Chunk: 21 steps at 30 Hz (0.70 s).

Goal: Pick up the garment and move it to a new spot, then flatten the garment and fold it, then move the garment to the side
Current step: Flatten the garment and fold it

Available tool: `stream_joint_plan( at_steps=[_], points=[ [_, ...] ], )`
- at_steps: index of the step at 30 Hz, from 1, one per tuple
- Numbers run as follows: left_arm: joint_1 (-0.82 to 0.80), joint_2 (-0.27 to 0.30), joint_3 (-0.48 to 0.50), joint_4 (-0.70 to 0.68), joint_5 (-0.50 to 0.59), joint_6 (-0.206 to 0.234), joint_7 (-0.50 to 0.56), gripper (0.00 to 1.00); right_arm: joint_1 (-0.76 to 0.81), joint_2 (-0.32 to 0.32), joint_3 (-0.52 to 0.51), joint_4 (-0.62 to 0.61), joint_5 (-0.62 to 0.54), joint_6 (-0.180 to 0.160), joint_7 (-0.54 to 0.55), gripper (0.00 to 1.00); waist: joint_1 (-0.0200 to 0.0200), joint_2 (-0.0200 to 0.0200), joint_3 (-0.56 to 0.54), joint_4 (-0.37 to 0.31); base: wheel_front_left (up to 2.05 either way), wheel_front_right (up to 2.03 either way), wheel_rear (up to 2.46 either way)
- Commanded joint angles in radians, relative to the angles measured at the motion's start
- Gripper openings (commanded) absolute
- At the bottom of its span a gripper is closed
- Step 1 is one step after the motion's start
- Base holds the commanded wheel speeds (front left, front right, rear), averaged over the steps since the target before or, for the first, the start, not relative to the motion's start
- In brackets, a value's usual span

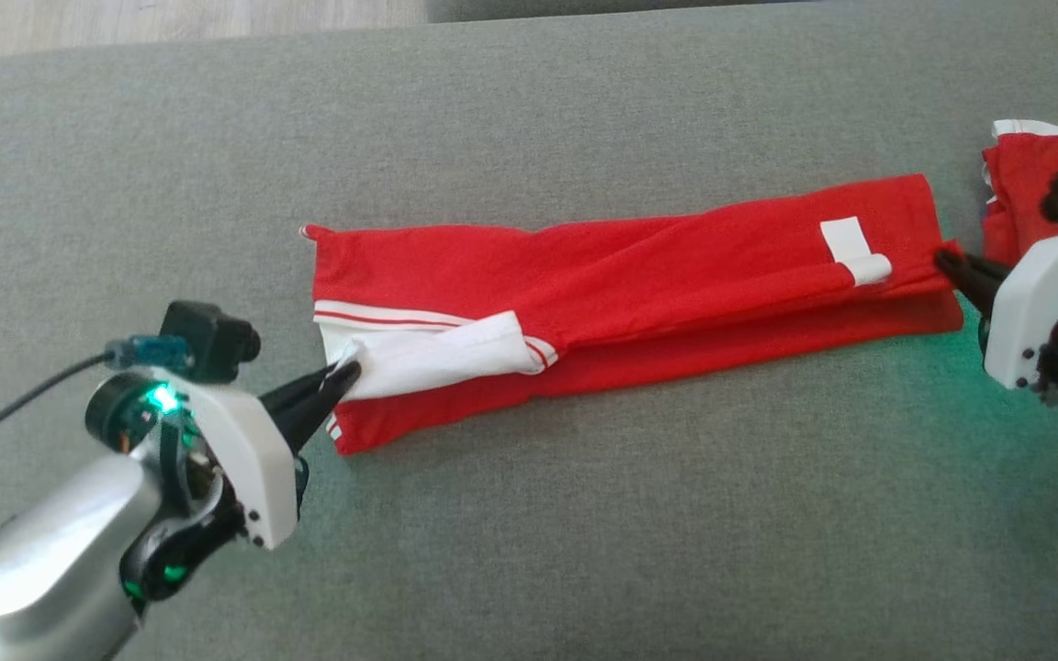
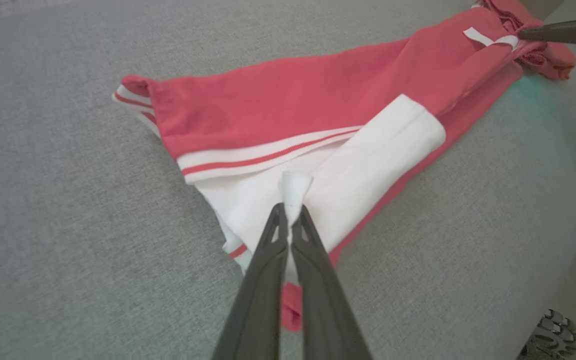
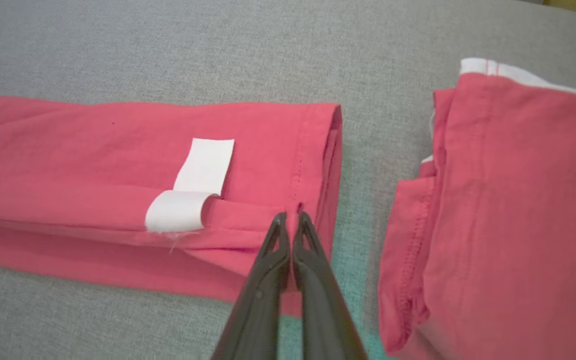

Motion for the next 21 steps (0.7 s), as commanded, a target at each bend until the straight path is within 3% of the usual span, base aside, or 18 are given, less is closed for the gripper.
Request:
stream_joint_plan(
  at_steps=[1,3,4,5,6,7,8,14,21],
  points=[
    [-0.024,0.045,0.038,-0.017,0.010,0.009,-0.004,0.00,0.031,-0.038,0.004,-0.014,0.020,-0.001,-0.004,0.00,0.0001,-0.0001,0.001,-0.003,0.00,0.00,0.00],
    [-0.020,0.036,0.030,-0.006,0.016,0.010,-0.007,0.00,0.033,-0.038,0.016,-0.014,0.027,-0.001,0.001,0.00,0.0001,-0.0001,0.001,-0.007,0.00,0.00,0.00],
    [-0.018,0.029,0.027,0.001,0.017,0.010,-0.009,0.00,0.032,-0.040,0.027,-0.020,0.020,-0.001,-0.004,0.58,0.0001,-0.0001,0.001,-0.009,0.00,0.00,0.00],
    [-0.016,0.023,0.024,0.008,0.016,0.010,-0.011,0.00,0.031,-0.043,0.031,-0.016,0.016,-0.001,-0.010,1.00,0.0001,-0.0001,0.001,-0.010,0.00,0.00,0.00],
    [-0.016,0.018,0.022,0.014,0.016,0.009,-0.013,0.12,0.031,-0.044,0.036,-0.012,0.015,-0.001,-0.013,1.00,0.0001,-0.0001,0.001,-0.012,0.00,0.00,0.00],
    [-0.016,0.013,0.022,0.020,0.018,0.010,-0.020,0.69,0.032,-0.043,0.038,-0.005,0.019,-0.001,-0.011,1.00,0.0001,-0.0001,0.000,-0.014,0.00,0.00,0.00],
    [-0.017,0.008,0.026,0.027,0.022,0.015,-0.033,1.00,0.030,-0.043,0.040,-0.001,0.020,-0.001,-0.017,1.00,0.0001,-0.0001,-0.002,-0.016,0.00,0.00,0.00],
    [-0.026,-0.032,0.077,0.064,0.044,0.058,-0.158,1.00,0.004,-0.027,0.016,0.028,0.005,-0.001,-0.107,1.00,0.0001,-0.0001,-0.020,-0.025,0.00,0.00,0.00],
    [-0.037,-0.128,0.219,0.128,0.062,0.165,-0.465,1.00,-0.027,0.049,-0.078,0.054,-0.008,-0.001,-0.312,1.00,0.0001,-0.0001,-0.071,-0.037,0.00,0.00,0.00]
  ],
)
